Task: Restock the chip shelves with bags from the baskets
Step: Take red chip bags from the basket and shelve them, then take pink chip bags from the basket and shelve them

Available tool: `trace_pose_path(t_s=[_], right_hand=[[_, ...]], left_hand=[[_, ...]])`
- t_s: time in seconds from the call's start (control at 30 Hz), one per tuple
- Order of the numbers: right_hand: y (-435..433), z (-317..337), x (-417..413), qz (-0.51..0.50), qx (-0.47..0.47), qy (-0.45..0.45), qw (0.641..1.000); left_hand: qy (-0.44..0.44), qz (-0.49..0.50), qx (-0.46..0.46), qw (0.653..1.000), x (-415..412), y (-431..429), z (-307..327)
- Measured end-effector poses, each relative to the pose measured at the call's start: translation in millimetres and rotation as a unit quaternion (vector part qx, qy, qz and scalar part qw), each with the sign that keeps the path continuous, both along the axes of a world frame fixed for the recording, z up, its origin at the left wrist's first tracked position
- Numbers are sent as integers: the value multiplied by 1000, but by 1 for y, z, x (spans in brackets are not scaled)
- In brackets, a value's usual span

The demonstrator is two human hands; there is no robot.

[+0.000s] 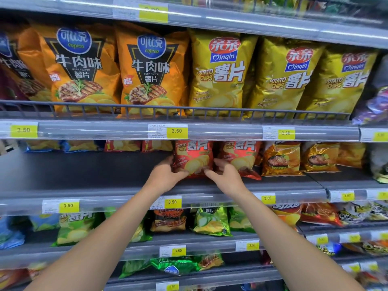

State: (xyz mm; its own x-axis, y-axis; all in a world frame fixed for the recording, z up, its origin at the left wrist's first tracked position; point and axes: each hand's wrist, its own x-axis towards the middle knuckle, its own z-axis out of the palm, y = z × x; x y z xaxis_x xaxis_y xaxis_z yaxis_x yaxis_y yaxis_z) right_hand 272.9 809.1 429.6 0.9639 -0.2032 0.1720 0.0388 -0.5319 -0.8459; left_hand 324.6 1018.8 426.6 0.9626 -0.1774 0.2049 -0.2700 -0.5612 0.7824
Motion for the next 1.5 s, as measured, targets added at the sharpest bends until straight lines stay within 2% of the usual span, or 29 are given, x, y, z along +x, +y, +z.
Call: trace_pose_path(t_s=[0.13, 0.27, 0.33, 0.5, 0.73, 0.83, 1.07, 1.3, 1.5], right_hand=[[-24, -3, -32, -24, -98, -27, 994], [-67, -11, -76, -29, -203, -49, 977], [-95, -17, -103, -42, -219, -36, 974], [-177, -40, -186, -88, -285, -17, 954], [-298, -72, -332, -172, -376, 76, 907], [-345, -85, -399, -216, -377, 106, 894], [-432, -116, -539, -332, -352, 188, 855], [-513, -152, -647, -436, -315, 266, 800], [-588, -174, -708, -498, -259, 325, 761]], left_hand=[[-36, 43, 114, 992, -26, -8, 1], [-134, 68, 283, 947, -66, -34, -3], [-175, 42, 301, 937, -86, -55, -9], [-179, -46, 340, 922, -145, -133, -29], [-229, -146, 356, 894, -248, -275, -61], [-222, -205, 348, 888, -292, -338, -76], [-238, -337, 332, 848, -382, -481, -106], [-257, -455, 312, 794, -453, -619, -148], [-262, -532, 314, 741, -495, -740, -178]])
